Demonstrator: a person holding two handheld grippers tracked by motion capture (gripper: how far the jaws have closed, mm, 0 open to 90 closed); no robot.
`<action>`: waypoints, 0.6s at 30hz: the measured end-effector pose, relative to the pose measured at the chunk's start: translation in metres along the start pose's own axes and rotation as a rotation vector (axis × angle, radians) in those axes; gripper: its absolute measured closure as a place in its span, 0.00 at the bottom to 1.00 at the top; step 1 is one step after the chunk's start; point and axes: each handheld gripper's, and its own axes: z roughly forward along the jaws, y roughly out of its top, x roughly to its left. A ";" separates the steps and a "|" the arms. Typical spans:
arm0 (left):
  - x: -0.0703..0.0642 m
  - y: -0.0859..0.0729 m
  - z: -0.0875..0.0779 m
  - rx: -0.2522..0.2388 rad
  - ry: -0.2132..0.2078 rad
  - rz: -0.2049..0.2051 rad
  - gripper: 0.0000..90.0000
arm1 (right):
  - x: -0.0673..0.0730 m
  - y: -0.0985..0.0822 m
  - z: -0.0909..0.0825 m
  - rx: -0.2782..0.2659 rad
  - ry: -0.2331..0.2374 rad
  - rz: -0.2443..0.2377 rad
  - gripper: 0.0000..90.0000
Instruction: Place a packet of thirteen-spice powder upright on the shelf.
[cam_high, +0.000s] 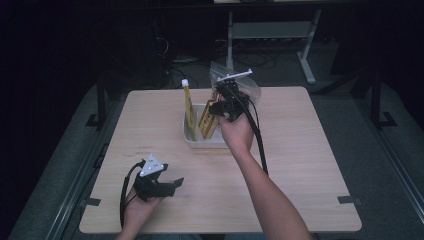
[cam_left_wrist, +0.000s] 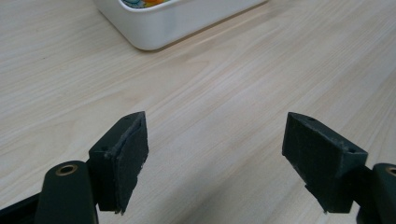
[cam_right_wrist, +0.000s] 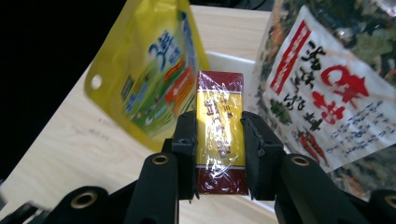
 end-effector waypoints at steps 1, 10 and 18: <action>0.000 0.000 0.000 0.001 0.001 0.001 0.24 | 0.001 0.001 0.002 -0.002 -0.009 0.003 0.76; 0.002 -0.001 -0.002 -0.007 0.006 -0.009 0.24 | 0.009 0.013 0.017 -0.022 -0.072 0.053 0.76; 0.002 -0.001 -0.003 -0.011 0.006 -0.007 0.25 | 0.016 0.016 0.028 -0.046 -0.111 0.110 0.76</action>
